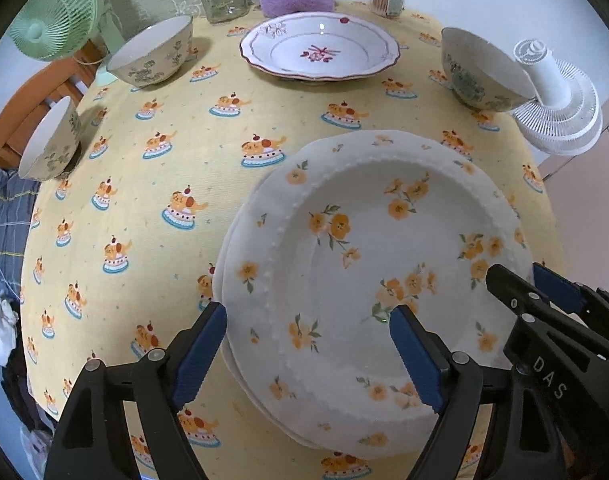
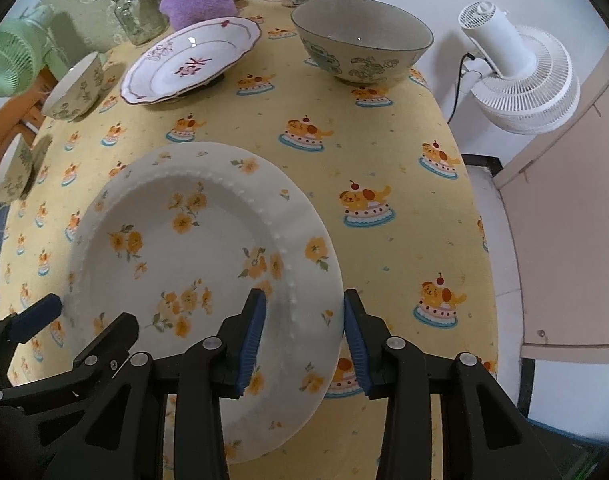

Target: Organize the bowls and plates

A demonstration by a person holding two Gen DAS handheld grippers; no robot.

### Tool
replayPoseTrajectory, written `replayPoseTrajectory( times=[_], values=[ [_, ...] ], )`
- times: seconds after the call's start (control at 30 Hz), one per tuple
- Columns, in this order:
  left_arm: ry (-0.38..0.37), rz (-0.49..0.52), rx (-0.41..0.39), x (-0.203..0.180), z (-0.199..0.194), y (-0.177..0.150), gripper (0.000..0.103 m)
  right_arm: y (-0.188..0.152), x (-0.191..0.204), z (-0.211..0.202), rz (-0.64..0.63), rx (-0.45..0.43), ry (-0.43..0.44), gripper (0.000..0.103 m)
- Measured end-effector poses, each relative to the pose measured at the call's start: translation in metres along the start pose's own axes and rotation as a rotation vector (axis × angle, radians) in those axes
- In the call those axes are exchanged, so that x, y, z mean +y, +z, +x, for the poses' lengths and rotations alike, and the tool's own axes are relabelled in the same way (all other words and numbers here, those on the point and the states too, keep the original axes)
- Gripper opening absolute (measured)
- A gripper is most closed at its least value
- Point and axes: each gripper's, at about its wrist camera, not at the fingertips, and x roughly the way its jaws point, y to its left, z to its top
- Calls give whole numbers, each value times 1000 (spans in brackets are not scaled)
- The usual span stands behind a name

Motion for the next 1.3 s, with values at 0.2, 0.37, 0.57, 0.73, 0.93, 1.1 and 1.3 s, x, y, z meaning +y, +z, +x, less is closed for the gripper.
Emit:
replayPoseTrajectory(
  times=[0.2, 0.37, 0.57, 0.73, 0.93, 1.1, 1.3],
  values=[
    [-39, 15, -41, 17, -15, -4, 86, -7, 5, -25, 34, -75, -9, 64],
    [-68, 12, -80, 41, -30, 1, 90, -9, 22, -48, 71, -129, -21, 71],
    [-109, 17, -150, 67, -51, 16, 94, 1, 42, -73, 92, -201, -24, 75],
    [-99, 36, -213, 78, -64, 34, 95, 17, 57, -89, 95, -253, -16, 75],
    [-94, 41, -243, 80, -66, 59, 96, 47, 66, -95, 68, -292, 38, 75],
    [-54, 20, -259, 72, -59, 82, 96, 77, 69, -75, 24, -287, 60, 75],
    [-22, 10, -272, 59, -37, 107, 96, 112, 71, -42, -4, -261, 93, 75]
  ],
)
